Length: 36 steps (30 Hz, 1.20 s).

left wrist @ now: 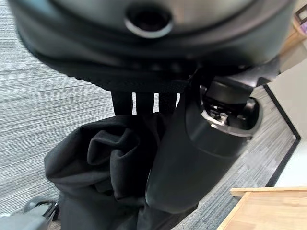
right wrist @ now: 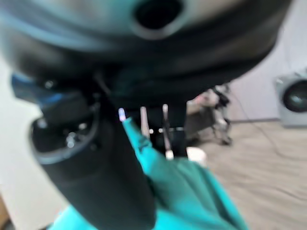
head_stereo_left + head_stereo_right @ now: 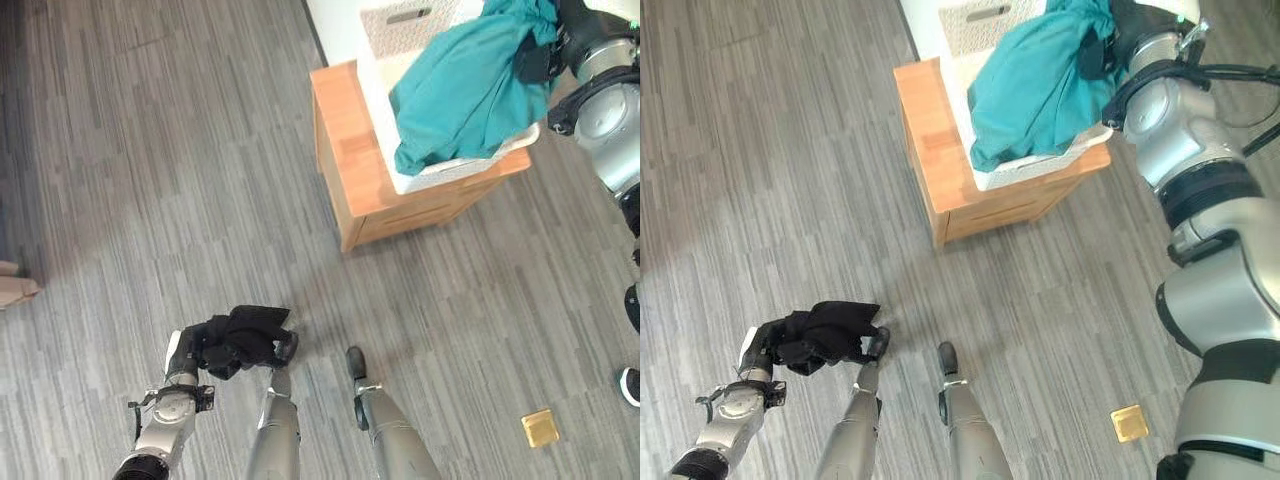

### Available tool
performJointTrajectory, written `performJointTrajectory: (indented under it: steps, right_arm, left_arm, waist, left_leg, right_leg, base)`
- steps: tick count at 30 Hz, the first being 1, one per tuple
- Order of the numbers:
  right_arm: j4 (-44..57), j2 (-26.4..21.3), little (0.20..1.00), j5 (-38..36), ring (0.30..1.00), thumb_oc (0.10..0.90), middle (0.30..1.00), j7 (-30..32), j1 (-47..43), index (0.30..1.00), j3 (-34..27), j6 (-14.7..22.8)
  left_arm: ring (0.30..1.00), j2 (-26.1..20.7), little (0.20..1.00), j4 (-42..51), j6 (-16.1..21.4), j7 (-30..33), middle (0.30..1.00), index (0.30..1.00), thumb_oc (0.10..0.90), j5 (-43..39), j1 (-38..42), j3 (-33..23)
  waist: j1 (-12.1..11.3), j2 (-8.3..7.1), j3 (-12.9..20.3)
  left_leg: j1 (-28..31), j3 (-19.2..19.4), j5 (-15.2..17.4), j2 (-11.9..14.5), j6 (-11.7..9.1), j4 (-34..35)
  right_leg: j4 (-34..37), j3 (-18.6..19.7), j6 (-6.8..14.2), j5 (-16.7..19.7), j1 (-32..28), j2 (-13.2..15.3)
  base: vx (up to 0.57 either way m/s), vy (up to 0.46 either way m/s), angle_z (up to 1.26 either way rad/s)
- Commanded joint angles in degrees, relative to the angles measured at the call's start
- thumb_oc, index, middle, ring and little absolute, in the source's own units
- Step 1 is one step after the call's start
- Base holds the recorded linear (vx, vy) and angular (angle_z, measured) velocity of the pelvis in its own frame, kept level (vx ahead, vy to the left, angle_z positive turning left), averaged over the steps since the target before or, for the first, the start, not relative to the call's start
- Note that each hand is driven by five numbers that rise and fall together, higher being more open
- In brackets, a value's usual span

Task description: Pick up bed clothes into laundry basket.

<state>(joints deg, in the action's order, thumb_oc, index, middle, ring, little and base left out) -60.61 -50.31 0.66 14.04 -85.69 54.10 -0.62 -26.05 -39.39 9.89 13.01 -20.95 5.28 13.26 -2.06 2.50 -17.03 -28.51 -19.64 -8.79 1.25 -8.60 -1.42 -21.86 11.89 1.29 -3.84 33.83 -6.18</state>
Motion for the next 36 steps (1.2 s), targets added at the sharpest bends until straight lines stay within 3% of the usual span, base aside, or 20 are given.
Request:
performJointTrajectory:
  steps: [1, 7, 13, 16, 17, 18, 19, 20, 21, 22, 23, 24, 25, 27, 28, 32, 33, 34, 35, 36]
  right_arm:
    - [-2.6, -1.2, 0.9, 0.4, 0.9, 0.8, 0.9, 5.4, -9.4, 0.9, -0.8, 1.0]
    - [-2.0, 0.1, 0.9, 1.4, 0.9, 0.8, 0.9, 5.8, -10.6, 0.9, -1.2, 0.1]
    - [2.9, -2.3, 0.9, 2.7, 0.9, 0.8, 0.9, 5.3, -14.6, 0.9, 0.9, 0.3]
    - [9.2, -7.3, 0.9, 5.4, 0.9, 0.8, 0.9, 5.3, -16.6, 0.9, 3.8, 0.5]
    - [14.7, -11.0, 0.9, 5.9, 0.9, 0.8, 0.9, 5.3, -13.6, 0.9, 1.8, 0.4]
    - [26.1, -15.1, 0.9, 3.8, 0.9, 0.8, 0.9, 5.9, -4.3, 0.9, -6.0, 0.4]
    - [27.7, -15.5, 0.9, 4.3, 0.9, 0.8, 0.9, 5.9, -0.8, 0.9, -9.3, -0.2]
    - [36.2, -14.4, 0.9, 3.7, 0.9, 0.8, 0.9, 5.9, 16.8, 0.9, -21.8, 0.7]
    - [38.7, -14.1, 0.9, 4.7, 0.9, 0.8, 0.9, 5.7, 22.7, 0.9, -27.2, 0.1]
    - [41.7, -7.9, 0.9, 4.9, 0.9, 0.8, 0.9, 5.7, 37.6, 0.9, -35.1, 1.0]
    - [42.3, -1.9, 0.9, 6.1, 0.9, 0.8, 0.9, 4.4, 51.7, 0.9, -42.3, 1.0]
    - [40.9, 1.8, 0.9, 6.3, 0.9, 0.8, 0.9, 4.0, 59.4, 0.9, -46.2, 0.8]
    - [30.4, 9.8, 0.9, 6.6, 0.9, 0.8, 0.9, 3.6, 70.0, 0.9, -47.2, -0.1]
    - [19.6, 16.5, 0.9, 10.7, 0.9, 0.8, 0.9, 3.9, 78.7, 0.9, -47.4, -2.0]
    - [19.5, 16.7, 0.9, 10.7, 0.9, 0.8, 0.9, 4.0, 78.7, 0.9, -47.5, -1.9]
    - [-10.2, 25.6, 0.9, 11.7, 0.9, 0.8, 0.9, 4.0, 85.4, 0.9, -44.9, -6.0]
    - [-14.1, 23.4, 0.9, 11.3, 0.9, 0.8, 0.9, 1.4, 89.1, 0.9, -46.3, -5.9]
    - [-17.0, 26.2, 0.9, 9.1, 0.9, 0.8, 0.9, 0.1, 90.2, 0.9, -47.9, -6.6]
    - [-17.1, 26.1, 0.9, 9.0, 0.9, 0.8, 0.9, 0.1, 90.2, 0.9, -47.6, -6.5]
    - [-23.4, 28.9, 0.9, 8.1, 0.9, 0.8, 0.9, -1.2, 92.9, 0.9, -49.4, -9.2]
  left_arm:
    - [0.3, -5.8, 0.3, 2.8, 4.1, -0.4, 0.3, 0.3, 0.4, -0.7, 2.6, -3.6]
    - [0.3, -5.2, 0.3, -0.3, 3.6, -0.2, 0.3, 0.3, 0.4, -0.1, 4.8, -2.9]
    - [0.3, -4.5, 0.3, -2.2, 3.0, -0.8, 0.3, 0.3, 0.4, 0.0, 4.4, -3.3]
    - [0.3, -4.5, 0.3, -2.2, 2.8, -0.9, 0.3, 0.3, 0.4, 0.1, 3.1, -5.0]
    - [0.3, -4.4, 0.3, -1.3, 2.7, -0.3, 0.3, 0.3, 0.4, 0.3, 2.5, -6.0]
    - [0.3, -3.3, 0.3, 2.1, 2.4, 0.7, 0.3, 0.3, 0.4, 0.3, 1.2, -9.2]
    - [0.3, -4.3, 0.3, 2.5, 2.2, 0.8, 0.3, 0.3, 0.4, 0.4, 0.5, -9.0]
    - [0.3, -2.1, 0.3, 7.1, 2.1, 2.5, 0.3, 0.3, 0.4, 0.9, -0.3, -13.7]
    - [0.3, -3.9, 0.3, 7.7, 1.8, 2.6, 0.3, 0.3, 0.4, 1.1, -1.2, -13.1]
    - [0.3, -2.5, 0.3, 9.9, 1.7, 4.2, 0.3, 0.3, 0.4, 2.2, -1.2, -16.1]
    - [0.3, -3.5, 0.3, 12.1, 1.7, 5.6, 0.3, 0.3, 0.4, 3.2, -0.5, -17.8]
    - [0.3, -4.6, 0.3, 12.8, 1.3, 6.3, 0.3, 0.3, 0.4, 4.2, 0.5, -17.6]
    - [0.3, -4.8, 0.3, 13.2, 1.5, 8.5, 0.3, 0.3, 0.4, 6.8, 4.0, -19.0]
    - [0.3, -5.9, 0.3, 13.0, 1.1, 11.1, 0.3, 0.3, 0.4, 8.9, 6.1, -19.4]
    - [0.3, -6.0, 0.3, 13.1, 1.1, 11.2, 0.3, 0.3, 0.4, 9.0, 6.1, -19.3]
    - [0.3, -7.1, 0.3, 13.3, 2.6, 14.7, 0.3, 0.3, 0.4, 9.7, 15.5, -14.8]
    - [0.3, -21.1, 0.3, 13.8, 3.9, 12.4, 0.3, 0.3, 0.4, 3.0, 26.5, -16.8]
    - [0.3, -19.8, 0.3, 17.2, 7.0, 10.0, 0.3, 0.3, 0.4, 0.1, 24.2, -18.6]
    - [0.3, -19.6, 0.3, 17.9, 6.9, 9.8, 0.3, 0.3, 0.4, 0.1, 23.2, -19.2]
    - [0.3, -18.3, 0.3, 23.2, 8.6, 9.7, 0.3, 0.3, 0.4, -1.2, 18.2, -22.4]
  waist:
    - [0.4, -5.68, -0.9]
    - [1.8, -6.71, -0.3]
    - [4.5, -10.64, 3.3]
    - [6.5, -12.86, 5.1]
    - [7.5, -13.42, 5.5]
    - [9.6, -12.66, 6.4]
    - [9.2, -13.73, 6.8]
    - [11.7, -11.41, 7.2]
    - [10.8, -13.16, 7.7]
    - [12.4, -11.63, 7.8]
    - [12.4, -11.91, 8.0]
    - [12.1, -12.34, 8.4]
    - [12.8, -11.28, 9.1]
    - [13.2, -11.04, 9.3]
    - [13.1, -11.33, 9.4]
    - [14.8, -10.07, 10.9]
    - [15.1, -8.19, 12.0]
    - [14.6, -8.79, 11.4]
    - [14.7, -8.68, 11.6]
    - [13.6, -7.75, 11.4]
  left_leg:
    - [9.7, 3.3, 3.8, -6.9, 1.3, 6.4]
    - [13.6, 3.9, 4.6, -6.6, 1.5, 6.4]
    - [20.3, 5.6, 7.2, -5.4, 1.6, 6.4]
    - [22.7, 7.1, 8.6, -4.6, 1.9, 6.4]
    - [23.1, 7.6, 8.6, -4.4, 2.0, 6.4]
    - [24.2, 9.2, 9.5, -3.9, 2.7, 6.4]
    - [24.3, 9.4, 9.6, -3.8, 2.7, 6.4]
    - [25.5, 11.1, 10.4, -3.2, 3.6, 6.4]
    - [25.8, 11.2, 10.5, -3.1, 3.6, 6.4]
    - [27.1, 12.4, 11.4, -2.8, 4.2, 6.4]
    - [27.9, 13.6, 12.1, -2.5, 4.7, 6.4]
    - [28.6, 14.3, 12.1, -2.6, 4.9, 6.4]
    - [30.3, 15.2, 13.2, -2.6, 5.6, 6.4]
    - [32.0, 16.5, 13.8, -2.7, 6.1, 6.4]
    - [31.7, 16.6, 13.4, -2.7, 5.9, 6.4]
    - [33.6, 18.2, 14.1, -3.1, 5.7, 6.4]
    - [34.1, 18.2, 14.2, -3.3, 6.1, 6.4]
    - [33.9, 18.1, 14.0, -3.3, 5.8, 6.4]
    - [34.0, 18.1, 14.1, -3.4, 5.8, 6.4]
    - [34.4, 17.3, 14.4, -3.8, 5.9, 6.4]
  right_leg:
    - [23.7, 11.0, 5.6, 8.3, -11.7, 2.3]
    - [23.3, 11.9, 5.5, 7.5, -14.9, 2.2]
    - [23.9, 12.0, 6.0, 7.3, -20.5, 3.2]
    - [24.8, 12.7, 6.5, 7.1, -23.3, 3.4]
    - [24.9, 13.3, 7.0, 7.6, -23.5, 3.3]
    - [24.7, 14.1, 7.5, 7.9, -23.8, 2.9]
    - [24.7, 14.3, 7.5, 7.9, -23.9, 2.8]
    - [24.3, 15.3, 7.9, 7.7, -24.3, 2.5]
    - [24.3, 15.5, 7.9, 7.7, -24.5, 2.4]
    - [23.8, 16.1, 8.2, 7.5, -25.0, 2.1]
    - [23.3, 16.3, 8.4, 7.3, -25.2, 2.1]
    - [23.0, 16.7, 8.5, 7.4, -25.4, 2.0]
    - [22.8, 16.8, 8.7, 7.0, -26.1, 2.3]
    - [22.8, 17.0, 9.1, 6.9, -27.1, 2.5]
    - [22.8, 17.2, 9.1, 7.3, -26.9, 2.6]
    - [23.5, 17.4, 9.6, 7.6, -27.9, 3.4]
    - [23.9, 17.4, 9.7, 7.5, -28.5, 3.5]
    - [23.9, 17.3, 9.7, 7.9, -28.4, 3.8]
    - [24.0, 17.4, 9.7, 7.8, -28.5, 3.9]
    - [24.4, 16.9, 9.4, 7.4, -29.3, 4.6]
  base:
    - [-0.01, 0.037, 0.17]
    - [0.02, 0.049, 0.16]
    - [0.03, 0.061, -0.15]
    - [0.0, 0.042, -0.27]
    - [-0.05, 0.099, -0.25]
    - [-0.06, 0.075, -0.42]
    - [-0.01, 0.099, -0.63]
    - [0.02, 0.065, -0.7]
    - [0.05, 0.093, -0.59]
    - [0.03, 0.042, -0.48]
    - [0.03, 0.045, -0.41]
    - [0.05, 0.038, -0.45]
    - [0.07, 0.028, -0.46]
    - [0.03, 0.024, -0.37]
    - [0.0, 0.016, -0.34]
    - [0.02, 0.006, -0.23]
    - [-0.01, 0.02, -0.21]
    - [0.01, 0.023, -0.25]
    - [-0.05, 0.032, -0.26]
    - [-0.01, 0.033, -0.13]
